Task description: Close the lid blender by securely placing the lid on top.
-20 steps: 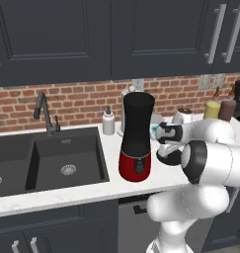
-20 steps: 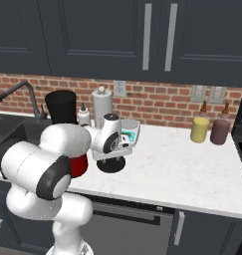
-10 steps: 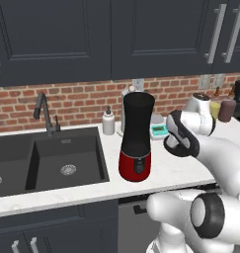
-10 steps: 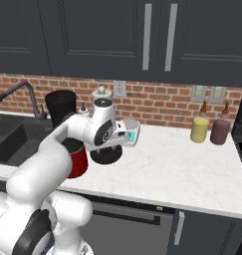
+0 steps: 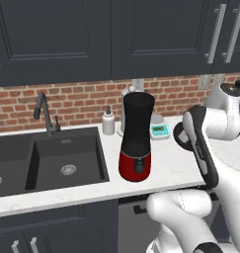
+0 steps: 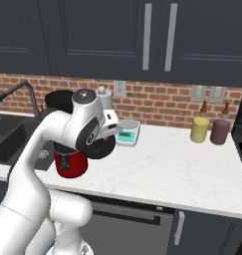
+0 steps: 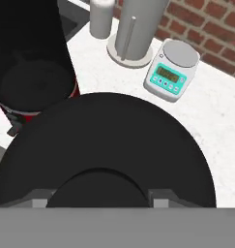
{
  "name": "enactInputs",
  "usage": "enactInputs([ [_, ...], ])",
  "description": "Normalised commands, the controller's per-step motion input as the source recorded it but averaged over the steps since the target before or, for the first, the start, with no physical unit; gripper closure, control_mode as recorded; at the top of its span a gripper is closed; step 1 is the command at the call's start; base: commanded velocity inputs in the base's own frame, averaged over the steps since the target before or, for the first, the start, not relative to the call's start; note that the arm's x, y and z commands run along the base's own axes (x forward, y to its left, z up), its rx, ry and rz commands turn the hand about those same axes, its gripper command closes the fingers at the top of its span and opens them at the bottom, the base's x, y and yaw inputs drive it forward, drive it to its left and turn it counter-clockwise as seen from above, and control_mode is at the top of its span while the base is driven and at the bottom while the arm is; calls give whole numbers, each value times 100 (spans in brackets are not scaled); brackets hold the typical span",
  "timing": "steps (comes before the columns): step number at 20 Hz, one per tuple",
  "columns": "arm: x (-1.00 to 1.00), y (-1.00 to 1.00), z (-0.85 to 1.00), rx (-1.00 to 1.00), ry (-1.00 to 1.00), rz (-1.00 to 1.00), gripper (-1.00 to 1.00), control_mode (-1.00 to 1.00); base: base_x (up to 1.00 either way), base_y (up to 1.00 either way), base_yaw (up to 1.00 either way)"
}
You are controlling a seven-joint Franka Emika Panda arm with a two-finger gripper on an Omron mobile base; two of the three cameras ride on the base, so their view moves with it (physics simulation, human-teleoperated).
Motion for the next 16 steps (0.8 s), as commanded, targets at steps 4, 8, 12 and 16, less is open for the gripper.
enactInputs([
  [4,-44,24,100,0,-12,3,100,-100,0,0,0],
  [8,-30,35,98,0,-12,5,100,-100,0,0,0],
  [12,-12,50,68,0,-12,6,100,-100,0,0,0],
  [16,-6,62,64,0,-9,6,100,-100,0,0,0],
])
